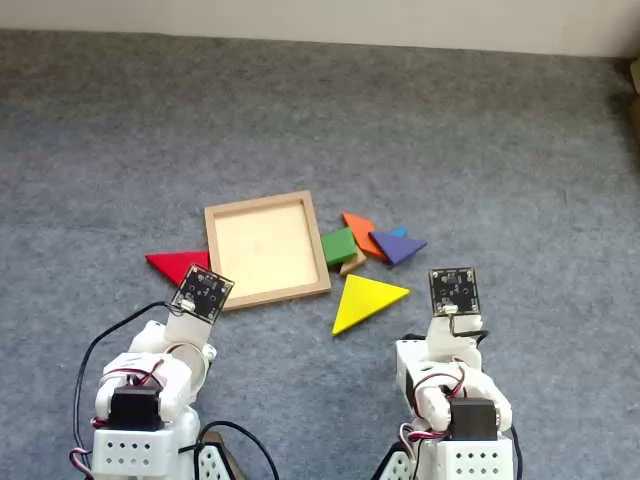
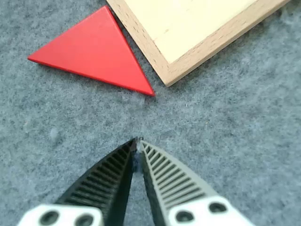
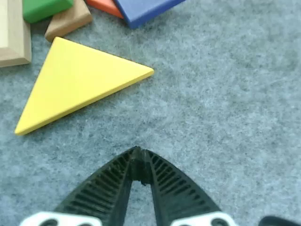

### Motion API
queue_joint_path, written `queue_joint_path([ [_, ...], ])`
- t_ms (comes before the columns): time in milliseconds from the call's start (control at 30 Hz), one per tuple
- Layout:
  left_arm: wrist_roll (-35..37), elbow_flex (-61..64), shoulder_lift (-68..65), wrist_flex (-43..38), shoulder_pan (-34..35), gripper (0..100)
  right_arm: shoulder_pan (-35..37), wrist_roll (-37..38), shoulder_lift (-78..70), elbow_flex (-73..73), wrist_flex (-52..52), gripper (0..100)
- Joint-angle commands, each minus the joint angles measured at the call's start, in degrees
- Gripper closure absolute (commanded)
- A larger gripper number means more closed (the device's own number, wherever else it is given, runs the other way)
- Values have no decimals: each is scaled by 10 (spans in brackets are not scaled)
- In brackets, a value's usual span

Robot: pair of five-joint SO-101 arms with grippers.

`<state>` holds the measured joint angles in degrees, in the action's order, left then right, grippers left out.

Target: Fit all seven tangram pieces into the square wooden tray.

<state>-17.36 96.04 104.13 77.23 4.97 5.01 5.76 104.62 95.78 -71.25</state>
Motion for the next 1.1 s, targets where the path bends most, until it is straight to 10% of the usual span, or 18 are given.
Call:
queue_joint_path([
  [0, -1, 11, -5, 3, -4, 993, -7, -2, 5, 87, -3, 993],
  [533, -1, 11, -5, 3, -4, 993, -9, -1, 5, 84, 0, 993],
  [1067, -1, 11, -5, 3, -4, 993, -33, -85, -181, -307, -68, 993],
])
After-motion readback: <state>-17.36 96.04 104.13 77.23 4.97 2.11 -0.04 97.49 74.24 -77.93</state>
